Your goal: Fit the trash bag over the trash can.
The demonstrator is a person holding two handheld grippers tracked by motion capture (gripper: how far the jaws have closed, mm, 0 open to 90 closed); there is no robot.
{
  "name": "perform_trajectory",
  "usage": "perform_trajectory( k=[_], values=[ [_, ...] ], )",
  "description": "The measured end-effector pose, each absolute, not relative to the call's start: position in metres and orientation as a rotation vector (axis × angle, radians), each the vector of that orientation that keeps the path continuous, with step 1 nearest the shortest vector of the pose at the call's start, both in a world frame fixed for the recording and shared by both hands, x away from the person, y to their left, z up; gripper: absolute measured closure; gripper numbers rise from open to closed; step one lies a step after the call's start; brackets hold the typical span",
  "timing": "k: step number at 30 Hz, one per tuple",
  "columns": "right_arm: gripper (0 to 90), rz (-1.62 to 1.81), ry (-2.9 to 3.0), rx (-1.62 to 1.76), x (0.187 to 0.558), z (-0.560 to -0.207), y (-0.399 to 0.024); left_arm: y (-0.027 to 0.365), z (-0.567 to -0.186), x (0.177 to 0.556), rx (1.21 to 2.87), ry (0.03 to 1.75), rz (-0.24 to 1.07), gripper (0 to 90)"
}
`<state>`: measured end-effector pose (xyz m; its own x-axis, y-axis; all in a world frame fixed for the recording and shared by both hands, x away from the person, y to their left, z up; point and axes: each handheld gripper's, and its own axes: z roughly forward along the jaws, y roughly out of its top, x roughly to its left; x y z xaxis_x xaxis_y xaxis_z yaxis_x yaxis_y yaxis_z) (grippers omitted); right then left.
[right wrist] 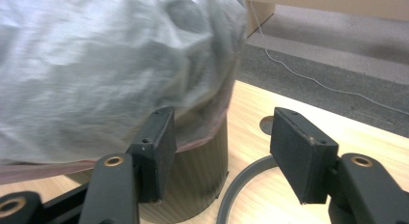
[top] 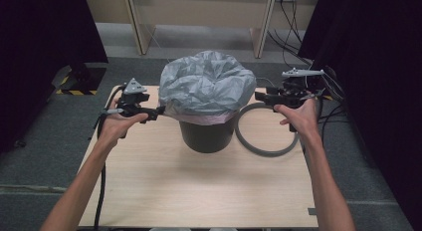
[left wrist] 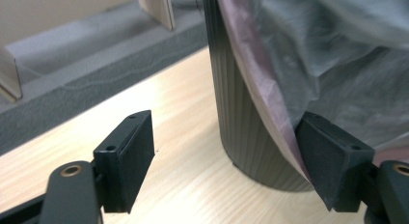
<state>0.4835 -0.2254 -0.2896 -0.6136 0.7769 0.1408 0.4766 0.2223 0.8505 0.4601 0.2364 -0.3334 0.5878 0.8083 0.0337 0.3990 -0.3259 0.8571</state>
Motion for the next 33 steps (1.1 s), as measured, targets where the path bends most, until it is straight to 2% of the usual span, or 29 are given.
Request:
perform_trajectory(
  k=[5, 11, 12, 17, 21, 26, 29, 33],
  values=[
    [39.5, 1.393, 2.202, 1.113, 0.472, -0.28, -0.222, 0.253, -0.319, 0.449, 1.852, 0.953, 0.558, 21.8],
    [38.0, 1.415, 2.257, 1.033, 0.462, -0.275, -0.208, 0.258, -0.313, 0.446, 1.834, 0.943, 0.545, 21.5],
    [40.6, 1.407, 2.268, 1.012, 0.461, -0.275, -0.204, 0.259, -0.311, 0.446, 1.822, 0.941, 0.531, 21.5],
    [68.2, 1.363, 2.274, 0.943, 0.468, -0.277, -0.196, 0.269, -0.306, 0.443, 1.796, 0.935, 0.513, 21.1],
    [75.2, 1.357, 2.251, 0.969, 0.482, -0.277, -0.201, 0.273, -0.306, 0.446, 1.794, 0.953, 0.511, 20.9],
    [74.8, 1.32, 2.218, 1.052, 0.506, -0.277, -0.203, 0.267, -0.312, 0.452, 1.821, 0.956, 0.495, 21.0],
    [64.9, 1.35, 2.181, 1.106, 0.51, -0.273, -0.205, 0.265, -0.313, 0.453, 1.831, 0.953, 0.5, 21.0],
    [56.1, 1.387, 2.158, 1.112, 0.501, -0.265, -0.206, 0.268, -0.313, 0.454, 1.827, 0.962, 0.507, 21.1]
  ],
)
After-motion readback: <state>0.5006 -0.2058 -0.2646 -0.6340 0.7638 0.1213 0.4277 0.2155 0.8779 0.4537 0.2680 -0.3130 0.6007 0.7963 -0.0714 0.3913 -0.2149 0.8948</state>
